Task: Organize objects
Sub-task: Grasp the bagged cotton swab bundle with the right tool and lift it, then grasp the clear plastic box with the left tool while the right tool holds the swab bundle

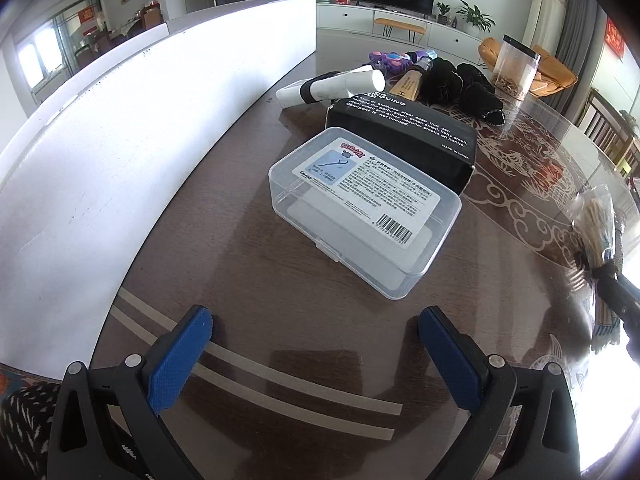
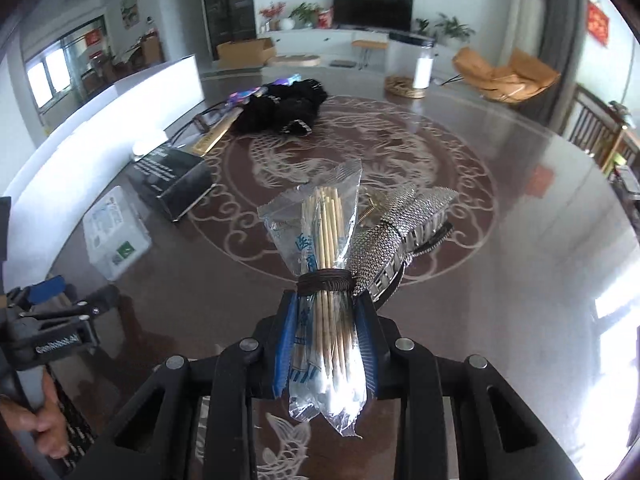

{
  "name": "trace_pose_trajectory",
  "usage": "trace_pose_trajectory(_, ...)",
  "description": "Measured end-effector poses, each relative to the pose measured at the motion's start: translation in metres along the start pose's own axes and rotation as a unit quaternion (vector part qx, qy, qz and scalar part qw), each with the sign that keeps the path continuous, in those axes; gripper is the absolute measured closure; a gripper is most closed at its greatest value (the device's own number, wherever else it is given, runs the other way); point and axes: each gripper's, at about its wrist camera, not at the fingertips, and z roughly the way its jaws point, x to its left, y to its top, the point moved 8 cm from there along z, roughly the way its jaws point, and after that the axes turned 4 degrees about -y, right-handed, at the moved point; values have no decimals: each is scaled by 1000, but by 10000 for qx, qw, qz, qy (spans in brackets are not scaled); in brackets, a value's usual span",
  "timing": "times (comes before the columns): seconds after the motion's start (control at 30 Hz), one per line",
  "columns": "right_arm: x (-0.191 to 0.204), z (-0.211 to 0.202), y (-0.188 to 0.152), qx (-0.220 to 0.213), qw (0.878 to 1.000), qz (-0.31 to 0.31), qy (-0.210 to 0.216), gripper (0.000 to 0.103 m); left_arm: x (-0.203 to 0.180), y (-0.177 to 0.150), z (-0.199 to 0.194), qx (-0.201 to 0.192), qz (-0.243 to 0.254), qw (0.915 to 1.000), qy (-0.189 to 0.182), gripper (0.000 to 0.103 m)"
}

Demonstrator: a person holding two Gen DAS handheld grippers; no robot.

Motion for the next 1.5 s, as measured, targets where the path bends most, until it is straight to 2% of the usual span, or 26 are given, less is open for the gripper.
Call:
trace_pose_trajectory(0.03, -2, 4, -1, 7, 10000, -21, -63, 67, 0, 0, 0, 0, 1, 10000, 0, 0)
trace_pose_trajectory(0.1, -2, 10, 1, 8, 10000, -28, -69, 43, 0, 0, 0, 0, 1, 10000, -4, 0)
trace_pose_trajectory(0.17, -2, 16, 5, -35, 10000, 9, -5, 28, -1, 1, 1, 1, 6, 10000, -4, 0)
trace_pose_trajectory(0.2, -1, 19, 8, -60, 10000, 18, -19, 26, -1, 1, 1, 1, 4, 10000, -4, 0)
trace_pose_trajectory(0.4, 0, 34, -1, 110, 9999, 82, 73, 19, -1, 1, 1, 1, 4, 10000, -3, 0)
trace_pose_trajectory(0.57, 3, 38, -4, 56, 9999, 78, 123, 13, -1, 0, 0, -3, 4, 10000, 2, 0)
trace_pose_trajectory(0.87, 6, 40, -3, 70, 9999, -55, -71, 6, 3, -5, -5, 23, -38, 10000, 36, 0)
trace_pose_trajectory(1.03, 6, 38, -4, 61, 9999, -81, -103, 6, 38, -4, -7, 7, -764, 9962, 416, 0)
trace_pose_trajectory(1.17, 9, 37, -3, 18, 9998, -147, -95, 6, 55, -11, -13, 39, -1132, 9923, 509, 0)
trace_pose_trajectory(1.23, 10, 34, -3, -43, 9998, -166, -47, 6, 59, -16, -19, 57, -1367, 9899, 361, 0)
trace_pose_trajectory(1.33, 10, 31, -3, -120, 9998, -143, 40, 6, 48, -7, -28, -110, -1400, 9892, -416, 0)
trace_pose_trajectory(1.4, 10, 31, -2, -115, 9998, -112, 102, 6, 41, 8, -26, -87, -1149, 9929, -291, 0)
trace_pose_trajectory(1.5, 10, 31, -2, -131, 9997, -97, 163, 6, 30, 31, -27, -245, -1229, 9919, -208, 0)
